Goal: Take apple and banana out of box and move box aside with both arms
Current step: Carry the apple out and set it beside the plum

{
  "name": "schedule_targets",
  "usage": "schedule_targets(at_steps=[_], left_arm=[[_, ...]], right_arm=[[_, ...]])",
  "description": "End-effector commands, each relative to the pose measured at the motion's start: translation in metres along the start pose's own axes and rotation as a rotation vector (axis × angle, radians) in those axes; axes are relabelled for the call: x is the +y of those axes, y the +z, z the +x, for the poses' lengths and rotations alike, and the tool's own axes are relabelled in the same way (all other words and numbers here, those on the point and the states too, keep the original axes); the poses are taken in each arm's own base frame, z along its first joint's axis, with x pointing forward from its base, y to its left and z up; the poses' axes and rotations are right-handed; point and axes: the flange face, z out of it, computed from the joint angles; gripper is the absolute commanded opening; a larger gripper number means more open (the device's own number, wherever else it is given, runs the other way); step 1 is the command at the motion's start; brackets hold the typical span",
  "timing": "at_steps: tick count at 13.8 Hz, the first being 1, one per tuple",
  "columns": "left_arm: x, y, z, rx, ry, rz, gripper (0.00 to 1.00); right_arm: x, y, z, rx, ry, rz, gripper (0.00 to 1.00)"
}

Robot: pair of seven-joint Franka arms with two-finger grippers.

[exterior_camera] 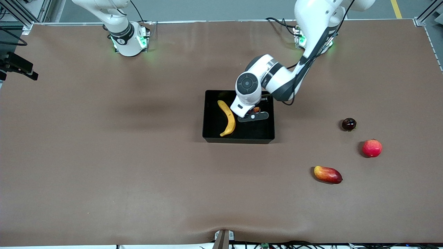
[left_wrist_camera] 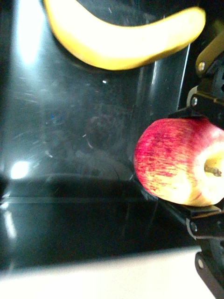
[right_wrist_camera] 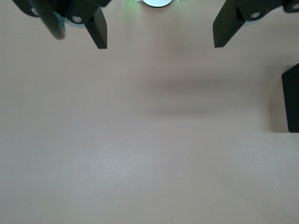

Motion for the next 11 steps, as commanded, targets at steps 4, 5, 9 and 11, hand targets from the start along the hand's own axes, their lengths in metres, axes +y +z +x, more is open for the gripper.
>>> schedule_targets(at_steps=[4,5,9,11], left_arm=[[-0.121,-0.14,0.062,0.05,-0.059,-0.037,0.0],[-0.148,-0.144,0.075,0.049,-0.05,-0.044,0.0],[-0.246,-0.108,0.124,0.006,-0.144,-0.059,0.0],[-0.284,-0.076,0.149,0.016,-0.193,-0.074,0.0]], right_arm=[[0.003,-0.001,-0.001,0.001,0.012,0.006,1.0],[0.003,-0.001,-0.001,0.002,0.012,0.006,1.0],[0.003,-0.001,-0.001,0.002,0.013,0.006,1.0],[0.003,-0.001,-0.001,0.002,0.013,0.006,1.0]])
